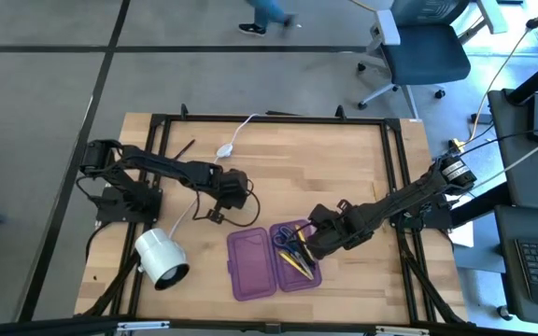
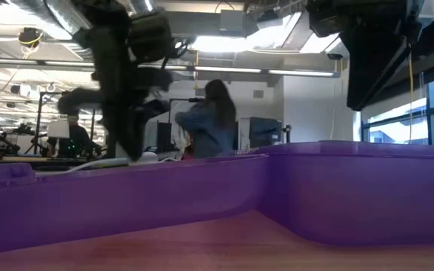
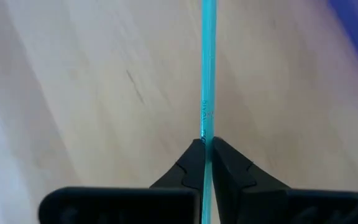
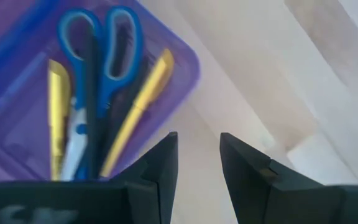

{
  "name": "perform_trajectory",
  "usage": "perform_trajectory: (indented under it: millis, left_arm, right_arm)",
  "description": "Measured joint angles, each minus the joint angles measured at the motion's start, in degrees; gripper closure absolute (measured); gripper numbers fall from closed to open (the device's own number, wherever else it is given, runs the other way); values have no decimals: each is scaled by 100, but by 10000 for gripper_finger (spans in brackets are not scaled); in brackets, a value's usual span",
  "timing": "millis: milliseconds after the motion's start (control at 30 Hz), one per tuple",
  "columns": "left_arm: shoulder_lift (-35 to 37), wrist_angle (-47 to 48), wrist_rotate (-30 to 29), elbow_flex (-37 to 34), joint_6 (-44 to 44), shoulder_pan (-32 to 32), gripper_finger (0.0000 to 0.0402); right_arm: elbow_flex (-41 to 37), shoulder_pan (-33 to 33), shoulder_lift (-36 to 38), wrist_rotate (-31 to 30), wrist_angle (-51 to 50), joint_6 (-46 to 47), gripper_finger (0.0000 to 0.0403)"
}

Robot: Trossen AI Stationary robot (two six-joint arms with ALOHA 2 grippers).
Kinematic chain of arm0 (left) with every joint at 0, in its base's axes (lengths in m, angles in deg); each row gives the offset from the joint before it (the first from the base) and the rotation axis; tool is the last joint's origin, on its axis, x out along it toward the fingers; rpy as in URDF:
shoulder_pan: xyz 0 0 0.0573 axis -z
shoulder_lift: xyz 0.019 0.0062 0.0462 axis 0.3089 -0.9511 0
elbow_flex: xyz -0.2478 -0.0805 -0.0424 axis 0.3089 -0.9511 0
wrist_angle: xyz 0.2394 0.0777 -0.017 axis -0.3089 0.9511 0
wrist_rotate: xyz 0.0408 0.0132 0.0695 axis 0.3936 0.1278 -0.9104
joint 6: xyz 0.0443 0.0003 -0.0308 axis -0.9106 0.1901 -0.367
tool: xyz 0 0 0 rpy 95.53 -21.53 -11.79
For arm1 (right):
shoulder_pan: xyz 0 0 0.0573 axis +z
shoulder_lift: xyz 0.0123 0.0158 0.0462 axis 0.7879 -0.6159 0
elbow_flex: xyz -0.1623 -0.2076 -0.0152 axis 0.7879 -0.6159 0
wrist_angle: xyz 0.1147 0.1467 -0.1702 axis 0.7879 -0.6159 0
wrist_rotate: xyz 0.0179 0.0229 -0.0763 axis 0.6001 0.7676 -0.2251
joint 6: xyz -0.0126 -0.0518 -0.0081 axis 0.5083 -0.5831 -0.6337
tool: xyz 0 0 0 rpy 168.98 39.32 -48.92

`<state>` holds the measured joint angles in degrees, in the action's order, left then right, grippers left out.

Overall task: Pick & place school supplies into a supply box
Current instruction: Put the light blue pencil into the purple supply box

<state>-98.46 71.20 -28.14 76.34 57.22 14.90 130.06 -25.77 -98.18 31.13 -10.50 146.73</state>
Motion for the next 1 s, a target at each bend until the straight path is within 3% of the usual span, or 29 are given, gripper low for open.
perform_trajectory:
  millis: [367, 733, 1000]
  left_arm:
    - [7, -125, 15, 1330, -692, 493, 393]
    - [-191, -1868, 17, 1463, -1243, 1542, 392]
    - [-1190, -2380, 21, 1913, -1433, 1934, 394]
  right_arm:
    - [0, 7, 0, 29, -1635, 1069, 279]
    - [0, 4, 0, -5, -1511, 1049, 279]
    - [0, 4, 0, -7, -1482, 1045, 279]
